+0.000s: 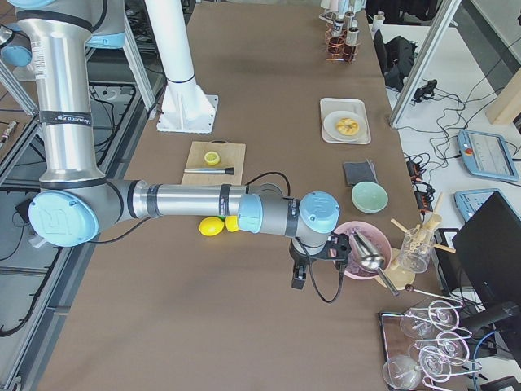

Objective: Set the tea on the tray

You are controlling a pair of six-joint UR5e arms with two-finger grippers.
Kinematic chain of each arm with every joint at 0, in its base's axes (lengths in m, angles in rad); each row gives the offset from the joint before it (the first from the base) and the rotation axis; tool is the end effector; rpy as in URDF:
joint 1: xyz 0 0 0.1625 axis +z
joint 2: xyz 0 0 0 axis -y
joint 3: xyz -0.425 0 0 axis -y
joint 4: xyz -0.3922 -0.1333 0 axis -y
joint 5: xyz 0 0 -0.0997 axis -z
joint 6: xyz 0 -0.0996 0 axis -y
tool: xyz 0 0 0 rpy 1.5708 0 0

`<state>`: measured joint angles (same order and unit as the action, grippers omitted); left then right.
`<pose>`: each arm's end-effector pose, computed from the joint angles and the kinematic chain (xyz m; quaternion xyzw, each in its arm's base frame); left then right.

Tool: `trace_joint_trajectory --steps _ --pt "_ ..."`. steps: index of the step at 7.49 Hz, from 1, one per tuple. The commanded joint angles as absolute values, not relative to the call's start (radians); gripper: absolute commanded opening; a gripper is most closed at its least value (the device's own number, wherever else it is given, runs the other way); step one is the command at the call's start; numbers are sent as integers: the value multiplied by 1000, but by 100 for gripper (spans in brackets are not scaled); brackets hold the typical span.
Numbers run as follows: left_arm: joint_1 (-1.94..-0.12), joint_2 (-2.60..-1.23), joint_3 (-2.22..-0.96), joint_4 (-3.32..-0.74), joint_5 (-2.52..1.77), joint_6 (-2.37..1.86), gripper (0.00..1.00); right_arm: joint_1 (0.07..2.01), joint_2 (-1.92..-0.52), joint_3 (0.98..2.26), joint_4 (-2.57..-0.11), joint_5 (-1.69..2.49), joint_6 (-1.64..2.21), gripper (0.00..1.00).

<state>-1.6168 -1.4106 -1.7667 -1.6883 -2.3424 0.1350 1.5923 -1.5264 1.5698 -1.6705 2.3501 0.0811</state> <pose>-0.0837 -0.4302 0.6234 0.1045 0.3673 0.0699 0.9216 0.0742 -0.5048 0.6464 -0.0373 -0.3788 0.0581 0.9229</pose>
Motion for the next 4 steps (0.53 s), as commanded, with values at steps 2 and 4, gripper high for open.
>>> trace_joint_trajectory --steps 2,4 --pt "-1617 -1410 -1766 -1689 -2342 137 98 1594 -1528 1580 -1671 2350 83 100" --pt "-1617 -1411 -1766 -1689 -2342 137 98 1595 -1528 1586 -1671 2350 84 100"
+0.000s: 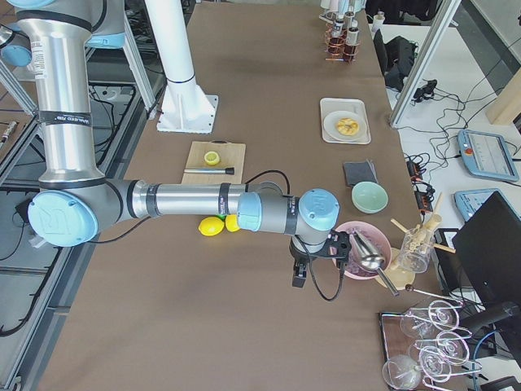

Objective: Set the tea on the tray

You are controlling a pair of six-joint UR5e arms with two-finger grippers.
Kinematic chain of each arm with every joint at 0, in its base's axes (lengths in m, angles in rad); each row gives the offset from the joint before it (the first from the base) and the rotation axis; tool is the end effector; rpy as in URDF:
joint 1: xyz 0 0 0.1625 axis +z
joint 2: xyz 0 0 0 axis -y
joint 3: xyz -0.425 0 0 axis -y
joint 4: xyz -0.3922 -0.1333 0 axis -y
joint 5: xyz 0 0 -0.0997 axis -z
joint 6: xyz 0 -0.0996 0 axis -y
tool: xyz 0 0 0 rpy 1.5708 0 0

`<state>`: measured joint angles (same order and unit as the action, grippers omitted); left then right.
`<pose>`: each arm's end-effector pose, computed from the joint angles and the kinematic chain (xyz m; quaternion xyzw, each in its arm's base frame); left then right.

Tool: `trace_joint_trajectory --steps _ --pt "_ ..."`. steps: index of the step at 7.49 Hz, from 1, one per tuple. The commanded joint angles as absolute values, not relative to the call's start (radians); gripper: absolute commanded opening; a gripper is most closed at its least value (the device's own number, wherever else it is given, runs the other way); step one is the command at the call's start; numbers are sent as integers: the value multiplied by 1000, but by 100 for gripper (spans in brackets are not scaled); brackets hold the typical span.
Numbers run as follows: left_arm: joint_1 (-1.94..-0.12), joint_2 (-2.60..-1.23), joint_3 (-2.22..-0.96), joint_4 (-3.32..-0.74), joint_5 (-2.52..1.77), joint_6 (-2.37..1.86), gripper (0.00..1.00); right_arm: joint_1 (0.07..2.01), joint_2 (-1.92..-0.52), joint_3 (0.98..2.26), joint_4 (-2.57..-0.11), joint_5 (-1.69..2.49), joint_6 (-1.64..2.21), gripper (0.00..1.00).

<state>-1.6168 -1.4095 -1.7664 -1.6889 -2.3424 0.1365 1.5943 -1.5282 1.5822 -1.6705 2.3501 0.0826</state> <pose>-0.0837 -0.4297 0.6240 0.1044 0.3672 0.0704 0.9216 0.0752 -0.5045 0.6413 -0.0323 -0.3790 0.0577 0.9230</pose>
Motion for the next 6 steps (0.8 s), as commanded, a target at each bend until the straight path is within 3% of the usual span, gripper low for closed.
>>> trace_joint_trajectory --steps 1,6 --pt "-1617 -1414 -1766 -1689 -2342 137 98 1595 -1526 1586 -1671 2350 84 100" --pt "-1617 -1515 -1778 -1703 -2355 140 98 1595 -1516 1588 -1671 2349 87 100"
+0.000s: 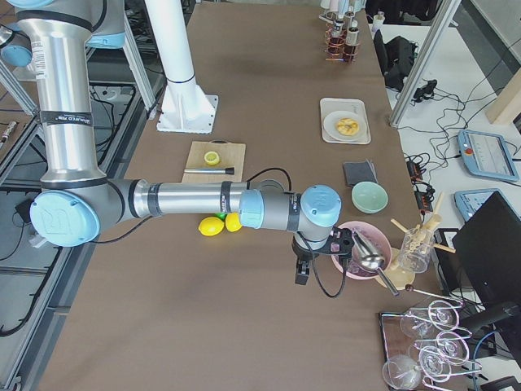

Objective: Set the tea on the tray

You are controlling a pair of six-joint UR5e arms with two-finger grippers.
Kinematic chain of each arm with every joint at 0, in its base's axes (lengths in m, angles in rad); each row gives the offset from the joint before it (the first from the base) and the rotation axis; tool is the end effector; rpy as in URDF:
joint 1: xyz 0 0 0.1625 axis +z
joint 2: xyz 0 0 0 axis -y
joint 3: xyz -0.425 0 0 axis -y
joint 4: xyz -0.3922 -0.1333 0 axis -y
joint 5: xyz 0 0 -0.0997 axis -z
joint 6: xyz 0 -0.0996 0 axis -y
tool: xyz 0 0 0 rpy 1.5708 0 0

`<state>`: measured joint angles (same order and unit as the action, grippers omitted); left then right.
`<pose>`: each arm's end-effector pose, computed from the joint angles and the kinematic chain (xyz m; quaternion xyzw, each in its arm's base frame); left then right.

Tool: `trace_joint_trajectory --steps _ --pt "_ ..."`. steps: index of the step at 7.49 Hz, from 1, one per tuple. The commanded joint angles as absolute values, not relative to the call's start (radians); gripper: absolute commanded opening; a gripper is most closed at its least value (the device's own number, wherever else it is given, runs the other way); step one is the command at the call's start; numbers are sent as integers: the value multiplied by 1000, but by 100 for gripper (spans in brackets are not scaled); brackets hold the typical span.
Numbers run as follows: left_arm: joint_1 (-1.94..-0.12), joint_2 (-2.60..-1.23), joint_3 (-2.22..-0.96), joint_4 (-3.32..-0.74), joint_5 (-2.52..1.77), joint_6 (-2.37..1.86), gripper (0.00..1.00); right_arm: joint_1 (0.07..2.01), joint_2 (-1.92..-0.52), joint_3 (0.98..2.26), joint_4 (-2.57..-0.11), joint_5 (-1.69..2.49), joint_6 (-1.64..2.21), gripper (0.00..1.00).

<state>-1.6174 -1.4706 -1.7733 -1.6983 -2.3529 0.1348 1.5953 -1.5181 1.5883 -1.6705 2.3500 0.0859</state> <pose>-0.0845 -0.4574 0.5914 0.1399 0.3675 0.0841 0.9156 0.0758 -0.5095 0.6332 -0.0253 -0.3792 0.0566 0.9232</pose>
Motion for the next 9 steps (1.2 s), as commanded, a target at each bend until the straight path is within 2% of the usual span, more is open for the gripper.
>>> trace_joint_trajectory --steps 1,4,6,9 --pt "-1615 -1513 -1779 -1795 -2361 134 98 1595 -1514 1588 -1671 2349 87 100" --pt "-1611 -1503 -1752 -2075 -2365 91 98 1595 -1514 1588 -1672 2350 87 100" --pt "-1563 -1525 -1730 -2086 -2403 75 98 1595 -1514 1586 -1672 2350 87 100" --pt "-1442 -1583 -1695 -2260 -2395 -459 98 1597 -1511 1585 -1672 2350 87 100"
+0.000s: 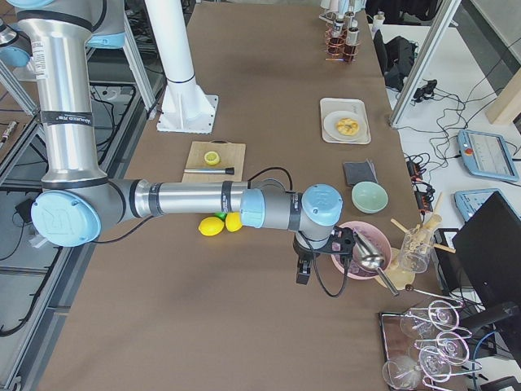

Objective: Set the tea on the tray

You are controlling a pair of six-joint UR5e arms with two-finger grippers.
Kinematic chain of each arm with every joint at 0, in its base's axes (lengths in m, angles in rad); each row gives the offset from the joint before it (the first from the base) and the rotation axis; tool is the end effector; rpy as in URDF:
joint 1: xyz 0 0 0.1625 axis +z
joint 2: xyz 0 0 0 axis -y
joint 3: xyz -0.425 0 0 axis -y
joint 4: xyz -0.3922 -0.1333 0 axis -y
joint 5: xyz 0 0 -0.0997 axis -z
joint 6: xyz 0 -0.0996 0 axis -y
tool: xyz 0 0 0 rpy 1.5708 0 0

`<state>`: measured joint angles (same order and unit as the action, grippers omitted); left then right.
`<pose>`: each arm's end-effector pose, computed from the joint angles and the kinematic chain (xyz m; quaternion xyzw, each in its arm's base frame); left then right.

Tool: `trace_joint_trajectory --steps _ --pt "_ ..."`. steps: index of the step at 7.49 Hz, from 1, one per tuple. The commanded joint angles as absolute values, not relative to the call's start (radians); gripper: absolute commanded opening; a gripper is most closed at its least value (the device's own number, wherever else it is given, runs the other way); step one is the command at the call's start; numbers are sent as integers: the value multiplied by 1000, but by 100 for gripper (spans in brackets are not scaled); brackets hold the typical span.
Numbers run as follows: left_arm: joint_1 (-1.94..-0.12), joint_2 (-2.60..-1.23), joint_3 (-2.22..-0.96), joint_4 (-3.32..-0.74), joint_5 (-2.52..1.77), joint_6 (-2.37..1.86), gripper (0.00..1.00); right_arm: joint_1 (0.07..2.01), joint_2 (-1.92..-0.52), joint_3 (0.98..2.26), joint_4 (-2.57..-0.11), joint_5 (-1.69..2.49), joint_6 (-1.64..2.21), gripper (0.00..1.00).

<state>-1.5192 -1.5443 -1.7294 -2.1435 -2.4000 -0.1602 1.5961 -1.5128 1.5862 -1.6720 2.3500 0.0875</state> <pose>-0.0341 -0.4995 0.5223 0.2742 0.4093 0.0922 0.8653 0.0763 -0.5117 0.6316 -0.0247 -0.3792 0.0574 0.9232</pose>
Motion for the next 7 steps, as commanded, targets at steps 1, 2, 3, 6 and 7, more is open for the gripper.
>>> trace_joint_trajectory --steps 1,2,3,6,7 --pt "-1393 -1592 -1674 -2340 -2329 -551 98 1595 -1511 1585 -1672 2350 87 100" --pt "-1305 -1592 -1674 -2385 -2180 -610 98 1597 -1512 1585 -1672 2352 86 100" --pt "-1260 -1614 -1666 -2382 -2118 -617 98 1597 -1514 1586 -1671 2350 84 100" --pt "-1258 -1623 -1660 -2385 -2025 -615 98 1597 -1525 1577 -1622 2349 84 100" --pt "-1259 -1652 -1645 -2384 -2022 -617 98 1597 -1525 1574 -1620 2350 86 100"
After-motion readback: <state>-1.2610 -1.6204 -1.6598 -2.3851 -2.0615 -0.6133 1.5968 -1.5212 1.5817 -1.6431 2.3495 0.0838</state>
